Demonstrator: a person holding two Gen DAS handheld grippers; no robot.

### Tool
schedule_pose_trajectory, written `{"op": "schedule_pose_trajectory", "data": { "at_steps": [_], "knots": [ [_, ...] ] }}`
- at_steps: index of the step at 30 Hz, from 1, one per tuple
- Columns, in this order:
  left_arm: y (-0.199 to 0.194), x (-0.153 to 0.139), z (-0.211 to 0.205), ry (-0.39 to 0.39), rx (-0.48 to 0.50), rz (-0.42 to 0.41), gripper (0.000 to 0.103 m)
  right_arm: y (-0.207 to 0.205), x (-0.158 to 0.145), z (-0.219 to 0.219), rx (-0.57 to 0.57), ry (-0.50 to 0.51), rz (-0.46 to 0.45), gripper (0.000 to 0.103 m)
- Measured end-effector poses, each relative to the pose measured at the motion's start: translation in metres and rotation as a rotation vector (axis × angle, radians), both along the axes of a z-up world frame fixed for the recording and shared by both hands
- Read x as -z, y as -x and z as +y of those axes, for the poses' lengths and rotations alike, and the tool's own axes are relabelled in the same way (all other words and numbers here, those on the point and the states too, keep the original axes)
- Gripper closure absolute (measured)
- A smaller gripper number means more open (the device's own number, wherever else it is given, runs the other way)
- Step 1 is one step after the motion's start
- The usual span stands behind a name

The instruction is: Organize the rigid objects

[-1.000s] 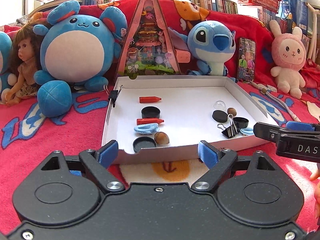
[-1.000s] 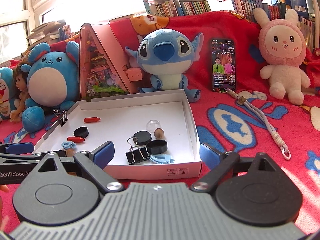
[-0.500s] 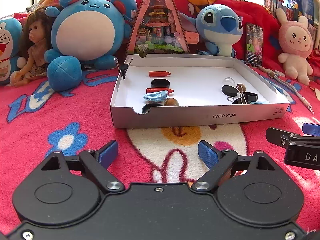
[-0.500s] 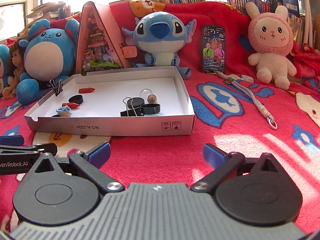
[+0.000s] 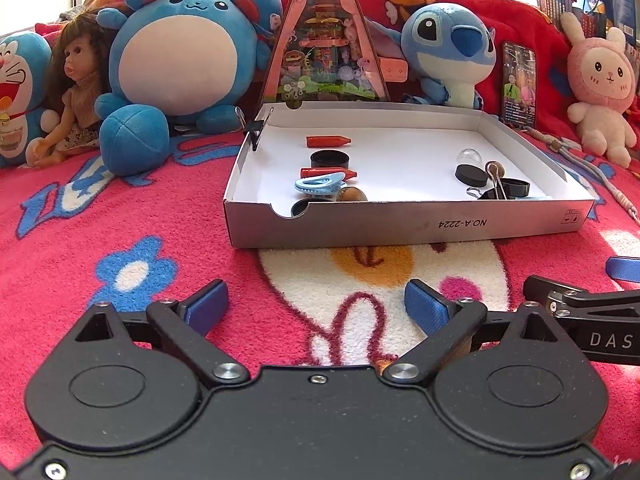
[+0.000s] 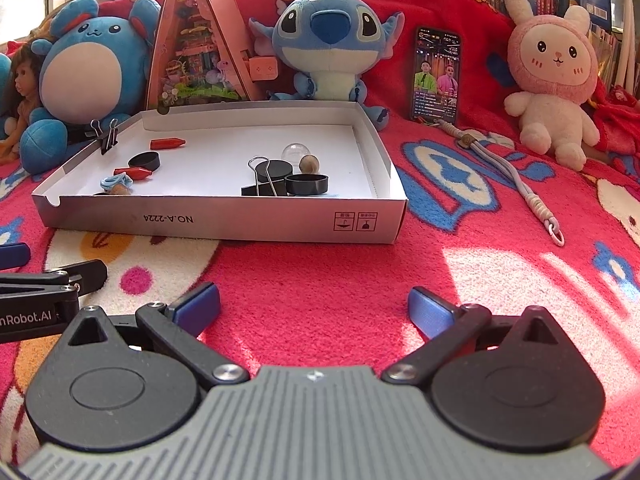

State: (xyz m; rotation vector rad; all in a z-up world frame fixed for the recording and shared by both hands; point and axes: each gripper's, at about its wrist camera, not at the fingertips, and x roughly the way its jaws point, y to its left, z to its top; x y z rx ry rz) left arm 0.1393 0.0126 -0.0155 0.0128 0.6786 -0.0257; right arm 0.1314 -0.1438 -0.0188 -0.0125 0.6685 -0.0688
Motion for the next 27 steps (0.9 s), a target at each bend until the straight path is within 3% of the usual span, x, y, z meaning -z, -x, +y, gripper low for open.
{"op": "schedule_pose_trajectory", "data": {
  "at_steps": [10, 27],
  "knots": [
    [-0.0021, 0.0018, 0.0001, -0.003, -0.004, 0.012, 0.0, -0.0017, 0.0018, -0.0006, -0.001, -0.006, 0.011, 0.0],
    [-0.0027, 0.0023, 0.001, 0.0, -0.003, 0.012, 0.0, -0.0017, 0.0011, -0.0018, -0.001, -0.014, 0.013, 0.0]
  ]
}}
